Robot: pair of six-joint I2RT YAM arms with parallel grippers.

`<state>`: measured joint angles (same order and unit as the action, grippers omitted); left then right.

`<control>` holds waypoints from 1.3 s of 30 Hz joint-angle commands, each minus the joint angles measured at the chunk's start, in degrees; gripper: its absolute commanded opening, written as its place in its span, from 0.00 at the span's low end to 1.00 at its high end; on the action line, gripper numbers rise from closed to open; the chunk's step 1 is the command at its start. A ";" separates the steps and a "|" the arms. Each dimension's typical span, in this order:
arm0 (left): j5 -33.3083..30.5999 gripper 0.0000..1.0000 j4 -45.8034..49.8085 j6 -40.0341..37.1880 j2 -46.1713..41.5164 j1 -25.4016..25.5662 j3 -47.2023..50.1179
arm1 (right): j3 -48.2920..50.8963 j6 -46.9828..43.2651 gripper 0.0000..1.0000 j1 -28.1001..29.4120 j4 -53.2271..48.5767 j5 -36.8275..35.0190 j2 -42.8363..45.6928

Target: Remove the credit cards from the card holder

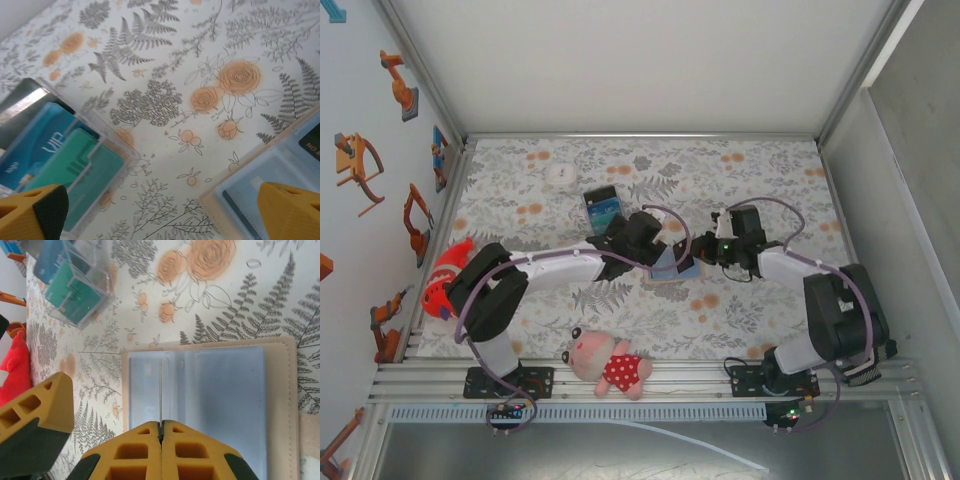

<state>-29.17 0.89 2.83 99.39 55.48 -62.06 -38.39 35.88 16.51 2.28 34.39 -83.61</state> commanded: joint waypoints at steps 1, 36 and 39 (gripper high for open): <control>-2.61 0.97 1.05 1.40 -4.33 0.33 1.30 | -2.24 -5.22 0.00 -0.41 -5.61 -3.13 5.59; 52.23 0.99 -2.56 -2.43 -29.25 -15.12 6.22 | -5.51 -21.72 0.00 0.92 -5.98 16.37 27.17; 60.94 0.99 3.43 -6.43 -27.40 -15.37 2.80 | -7.83 -25.45 0.00 2.12 -10.21 18.84 25.97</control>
<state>17.89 -1.39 0.73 71.11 40.36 -55.48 -43.13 16.19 17.47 -2.98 48.51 -56.93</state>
